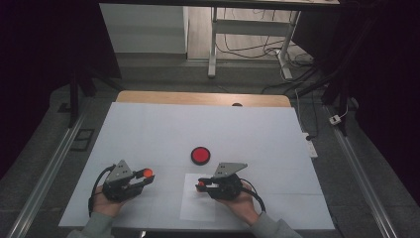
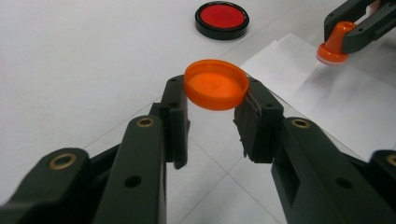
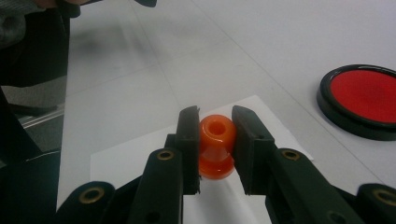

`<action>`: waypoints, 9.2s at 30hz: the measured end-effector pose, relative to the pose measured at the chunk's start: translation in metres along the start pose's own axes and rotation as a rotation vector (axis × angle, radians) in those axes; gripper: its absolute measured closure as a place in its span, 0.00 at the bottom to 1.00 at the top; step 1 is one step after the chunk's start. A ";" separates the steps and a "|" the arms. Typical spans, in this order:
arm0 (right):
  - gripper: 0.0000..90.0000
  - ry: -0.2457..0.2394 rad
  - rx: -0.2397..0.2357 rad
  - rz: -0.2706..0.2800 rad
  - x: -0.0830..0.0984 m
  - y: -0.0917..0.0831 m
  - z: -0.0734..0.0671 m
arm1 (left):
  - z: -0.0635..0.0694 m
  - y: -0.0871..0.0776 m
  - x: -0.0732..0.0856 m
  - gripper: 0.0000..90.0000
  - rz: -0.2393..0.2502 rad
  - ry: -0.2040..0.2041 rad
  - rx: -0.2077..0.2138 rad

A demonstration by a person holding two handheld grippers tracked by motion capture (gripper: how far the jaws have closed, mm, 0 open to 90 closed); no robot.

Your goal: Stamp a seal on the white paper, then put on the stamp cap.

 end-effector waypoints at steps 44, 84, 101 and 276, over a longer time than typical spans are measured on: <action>0.80 -0.058 0.010 -0.083 0.010 0.016 -0.005 | 0.001 0.001 0.000 0.73 -0.005 0.002 0.000; 0.81 -0.106 0.051 -0.103 0.012 0.017 -0.011 | 0.002 0.000 0.000 0.73 0.000 -0.001 -0.003; 0.81 -0.111 0.055 -0.077 0.013 0.017 -0.012 | 0.002 -0.001 0.000 0.73 0.007 0.000 -0.005; 0.80 0.056 0.220 0.231 -0.023 -0.062 0.032 | 0.050 0.050 -0.031 0.73 -0.052 0.124 0.096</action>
Point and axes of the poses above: each handheld gripper's, and its own axes: y roughly forward along the jaws, x roughly out of its underside, z roughly to its right, the point moved 3 cm from there along y, roughly forward along the jaws, and after that the axes turned 15 degrees about -y, right-handed, at the moved point
